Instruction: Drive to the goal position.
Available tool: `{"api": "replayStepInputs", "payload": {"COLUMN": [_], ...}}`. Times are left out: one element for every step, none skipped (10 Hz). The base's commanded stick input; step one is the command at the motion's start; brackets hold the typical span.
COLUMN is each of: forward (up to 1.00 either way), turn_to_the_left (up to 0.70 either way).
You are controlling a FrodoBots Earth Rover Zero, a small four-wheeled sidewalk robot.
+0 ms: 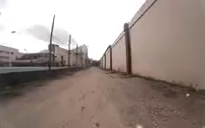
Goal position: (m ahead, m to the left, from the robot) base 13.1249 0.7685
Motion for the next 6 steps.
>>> {"api": "replayStepInputs", "payload": {"forward": [0.30, 0.30, 0.30, 0.30, 0.30, 0.30], "turn_to_the_left": [0.00, 0.00, 0.00, 0.00, 0.00, 0.00]}}
